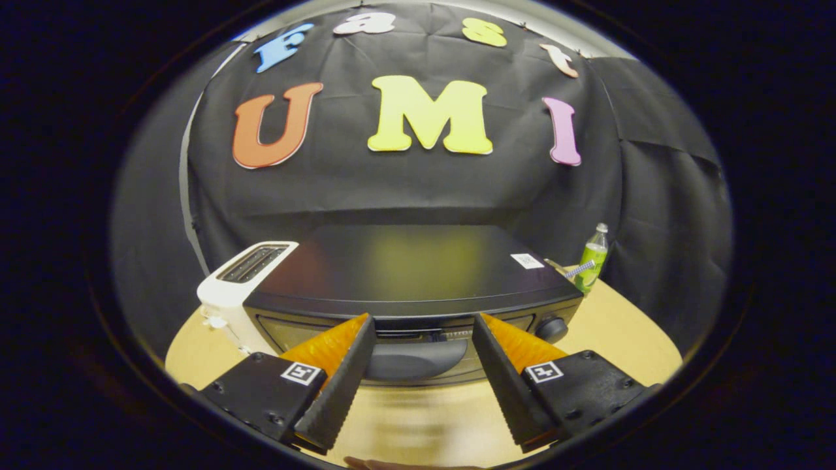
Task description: Open the toaster oven, put the food inside, and close the toaster oven door.
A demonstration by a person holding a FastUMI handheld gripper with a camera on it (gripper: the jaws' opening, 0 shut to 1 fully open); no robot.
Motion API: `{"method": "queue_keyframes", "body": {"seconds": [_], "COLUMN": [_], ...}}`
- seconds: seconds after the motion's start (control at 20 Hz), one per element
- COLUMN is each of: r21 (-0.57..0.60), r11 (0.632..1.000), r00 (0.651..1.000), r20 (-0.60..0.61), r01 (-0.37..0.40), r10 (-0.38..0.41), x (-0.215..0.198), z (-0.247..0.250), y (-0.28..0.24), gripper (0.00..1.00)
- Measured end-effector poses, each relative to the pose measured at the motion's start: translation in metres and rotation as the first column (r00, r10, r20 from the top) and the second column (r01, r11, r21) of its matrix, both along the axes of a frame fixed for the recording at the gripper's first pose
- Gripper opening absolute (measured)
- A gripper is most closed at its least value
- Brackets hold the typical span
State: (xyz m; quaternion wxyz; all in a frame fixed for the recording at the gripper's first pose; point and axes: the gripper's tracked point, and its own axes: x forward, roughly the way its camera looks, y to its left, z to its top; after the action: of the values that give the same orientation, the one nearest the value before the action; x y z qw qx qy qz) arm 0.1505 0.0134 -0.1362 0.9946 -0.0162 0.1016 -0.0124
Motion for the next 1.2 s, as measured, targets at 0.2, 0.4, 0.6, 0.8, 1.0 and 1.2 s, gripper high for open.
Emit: {"method": "queue_keyframes", "body": {"seconds": [0.2,0.4,0.6,0.8,1.0,1.2], "r21": [0.034,0.07,0.041,0.022,-0.01,-0.019], "r11": [0.999,0.995,0.996,0.997,0.996,0.994], "r00": [1.0,0.996,0.996,0.991,0.984,0.981], "r20": [-0.015,-0.045,-0.037,-0.11,-0.154,-0.161], "r01": [-0.023,-0.069,-0.076,-0.077,-0.092,-0.111], "r10": [0.024,0.072,0.078,0.079,0.09,0.107], "x": [-0.02,-0.049,-0.073,-0.091,-0.1,-0.108], "z": [-0.012,-0.039,-0.063,-0.098,-0.116,-0.127], "y": [-0.003,-0.006,-0.01,-0.011,-0.013,-0.016], "gripper": [0.98,0.98,0.99,0.99,0.99,0.99]}}
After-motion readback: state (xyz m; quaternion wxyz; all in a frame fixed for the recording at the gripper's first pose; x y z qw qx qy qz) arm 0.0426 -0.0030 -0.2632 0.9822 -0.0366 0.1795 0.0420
